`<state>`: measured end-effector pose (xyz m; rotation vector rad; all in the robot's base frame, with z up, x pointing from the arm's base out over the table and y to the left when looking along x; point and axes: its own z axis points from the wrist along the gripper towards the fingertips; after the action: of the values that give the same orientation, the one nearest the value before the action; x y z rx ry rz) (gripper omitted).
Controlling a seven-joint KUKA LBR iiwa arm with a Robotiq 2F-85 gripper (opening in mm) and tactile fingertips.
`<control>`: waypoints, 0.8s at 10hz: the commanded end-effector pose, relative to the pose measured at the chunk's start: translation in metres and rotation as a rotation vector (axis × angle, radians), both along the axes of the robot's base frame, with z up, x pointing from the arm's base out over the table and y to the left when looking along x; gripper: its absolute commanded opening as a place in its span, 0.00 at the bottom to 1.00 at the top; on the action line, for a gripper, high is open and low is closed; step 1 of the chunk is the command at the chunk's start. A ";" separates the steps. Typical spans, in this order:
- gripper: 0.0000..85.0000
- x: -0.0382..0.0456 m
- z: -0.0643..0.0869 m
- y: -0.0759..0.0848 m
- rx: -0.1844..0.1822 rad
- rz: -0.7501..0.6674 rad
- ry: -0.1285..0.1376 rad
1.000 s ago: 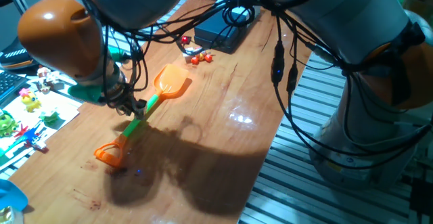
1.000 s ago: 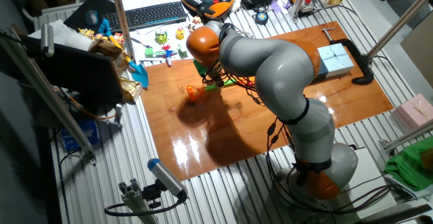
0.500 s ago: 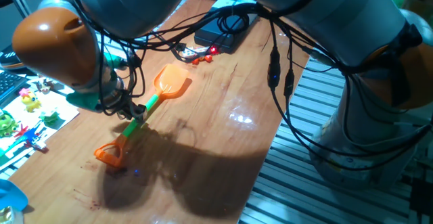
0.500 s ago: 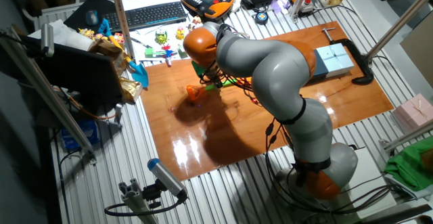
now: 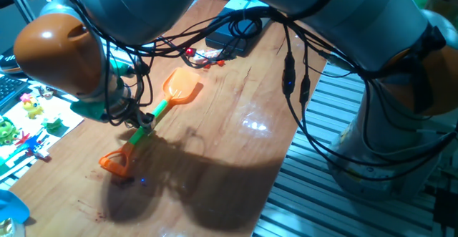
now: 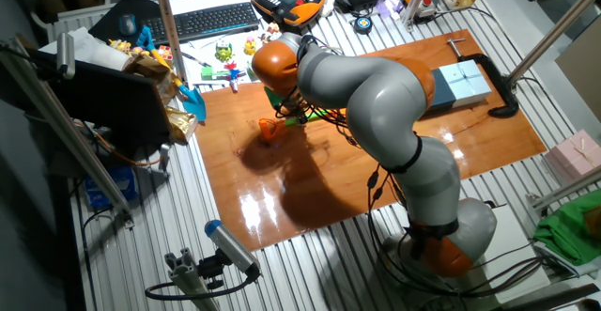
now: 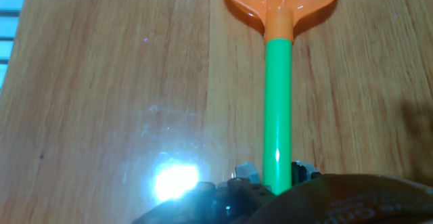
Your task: Use a shovel to scoop up an object
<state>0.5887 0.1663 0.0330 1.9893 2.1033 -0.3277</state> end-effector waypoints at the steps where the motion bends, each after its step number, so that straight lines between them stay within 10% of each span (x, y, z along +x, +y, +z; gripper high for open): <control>1: 0.40 0.0003 -0.002 0.000 -0.007 -0.001 0.001; 3: 0.37 0.0012 -0.006 -0.001 -0.017 0.000 0.003; 5: 0.14 0.0021 -0.007 -0.002 -0.031 0.022 -0.014; 8: 0.01 0.0049 0.001 -0.006 0.022 0.064 -0.041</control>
<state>0.5937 0.1600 0.0345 1.9185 2.1483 -0.2539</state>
